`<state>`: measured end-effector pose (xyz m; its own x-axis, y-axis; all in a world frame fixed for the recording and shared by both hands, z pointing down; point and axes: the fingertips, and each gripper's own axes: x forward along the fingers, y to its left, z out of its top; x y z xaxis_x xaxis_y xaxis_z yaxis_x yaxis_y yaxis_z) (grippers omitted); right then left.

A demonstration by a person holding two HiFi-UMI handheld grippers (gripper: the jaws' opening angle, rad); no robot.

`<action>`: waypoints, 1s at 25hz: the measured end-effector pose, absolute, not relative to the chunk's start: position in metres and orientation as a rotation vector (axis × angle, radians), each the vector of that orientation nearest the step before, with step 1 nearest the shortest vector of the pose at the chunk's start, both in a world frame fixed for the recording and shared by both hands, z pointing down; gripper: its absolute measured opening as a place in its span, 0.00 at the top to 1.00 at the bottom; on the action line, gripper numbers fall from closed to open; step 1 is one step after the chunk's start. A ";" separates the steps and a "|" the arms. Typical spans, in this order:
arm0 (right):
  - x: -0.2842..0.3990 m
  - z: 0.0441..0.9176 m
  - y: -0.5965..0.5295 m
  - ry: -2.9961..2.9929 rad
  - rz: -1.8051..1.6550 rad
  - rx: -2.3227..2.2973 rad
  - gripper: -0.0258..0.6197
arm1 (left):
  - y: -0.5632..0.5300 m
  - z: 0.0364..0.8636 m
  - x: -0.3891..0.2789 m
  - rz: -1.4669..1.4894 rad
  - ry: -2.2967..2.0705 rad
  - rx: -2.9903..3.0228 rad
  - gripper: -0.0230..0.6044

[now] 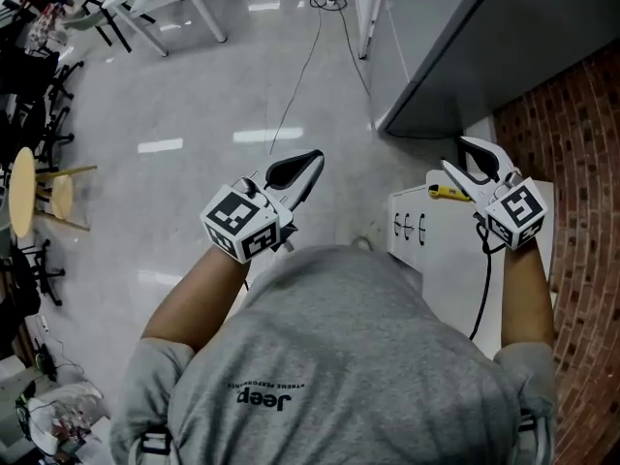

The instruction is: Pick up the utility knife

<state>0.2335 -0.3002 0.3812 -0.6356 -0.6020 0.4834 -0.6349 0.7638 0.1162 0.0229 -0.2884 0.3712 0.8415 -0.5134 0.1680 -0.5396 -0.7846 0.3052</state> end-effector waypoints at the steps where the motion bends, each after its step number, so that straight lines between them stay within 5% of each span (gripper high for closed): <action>1: 0.245 0.389 -0.298 -2.425 0.090 0.911 0.66 | -0.290 0.376 0.034 0.122 -0.769 2.680 0.96; 14: 0.367 0.537 -0.265 -2.111 0.147 0.555 0.64 | -0.291 0.453 0.190 0.270 -0.532 2.669 0.96; 25: 0.401 0.644 -0.244 -1.957 0.147 0.272 0.63 | -0.278 0.517 0.264 0.433 -0.408 2.681 0.96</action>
<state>0.4005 -0.2443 0.6441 -0.3725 -0.1217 0.9200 -0.2575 0.9660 0.0236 0.2643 -0.2782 0.5166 0.9098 -0.2186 0.3529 -0.3398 -0.8805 0.3305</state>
